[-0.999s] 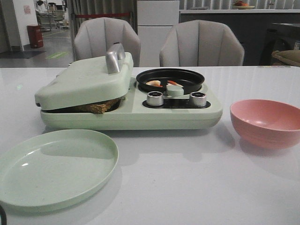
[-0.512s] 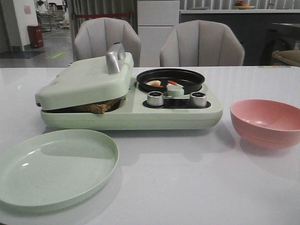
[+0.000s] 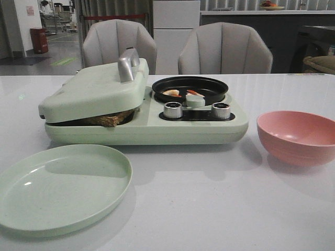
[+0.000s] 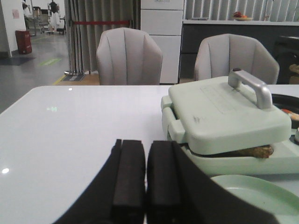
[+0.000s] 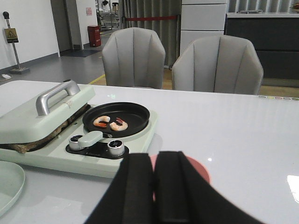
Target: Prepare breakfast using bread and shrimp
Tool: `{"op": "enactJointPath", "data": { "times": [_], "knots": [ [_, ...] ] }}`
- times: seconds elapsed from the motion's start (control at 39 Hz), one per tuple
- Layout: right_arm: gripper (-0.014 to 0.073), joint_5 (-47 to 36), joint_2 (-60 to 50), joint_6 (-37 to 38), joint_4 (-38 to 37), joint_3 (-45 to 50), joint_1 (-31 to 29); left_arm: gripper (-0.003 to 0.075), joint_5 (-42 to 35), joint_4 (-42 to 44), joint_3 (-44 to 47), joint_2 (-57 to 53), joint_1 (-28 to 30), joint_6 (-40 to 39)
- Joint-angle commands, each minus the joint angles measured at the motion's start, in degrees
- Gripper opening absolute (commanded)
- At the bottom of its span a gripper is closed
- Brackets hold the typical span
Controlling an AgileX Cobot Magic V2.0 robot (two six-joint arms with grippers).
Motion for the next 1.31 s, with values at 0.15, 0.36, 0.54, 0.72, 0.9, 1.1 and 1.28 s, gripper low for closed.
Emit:
{"op": "enactJointPath", "data": {
  "times": [0.15,0.36,0.54,0.72,0.9,1.1,1.28],
  "knots": [
    [0.0153,-4.59,0.49,-0.56,-0.14,-1.42,0.08,0.0113,-3.8,-0.37,1.15,-1.68,-0.01,-0.86],
    [0.0153,-4.59,0.49,-0.56,-0.14,-1.42,0.08,0.0113,-3.8,-1.64,1.15,-1.68,-0.01,-0.86],
    [0.0153,-4.59,0.49,-0.56,-0.14,-1.42,0.08,0.0113,-3.8,-1.64,1.15,-1.68,-0.01,-0.86],
    [0.0153,-4.59,0.49,-0.56,-0.14,-1.42,0.08,0.0113,-3.8,-1.64,1.15,-1.68,1.2,-0.86],
    [0.0153,-4.59,0.49,-0.56,-0.14,-1.42,0.08,0.0113,-3.8,-1.64,1.15,-1.68,3.05,-0.86],
    [0.0153,-4.59,0.49,-0.56,-0.14,-1.42,0.08,0.0113,-3.8,-1.64,1.15,-1.68,3.05,-0.86],
    [0.0153,-4.59,0.49,-0.56,-0.14,-1.42,0.08,0.0113,-3.8,-1.64,1.15,-1.68,3.05,-0.86]
  ]
}}
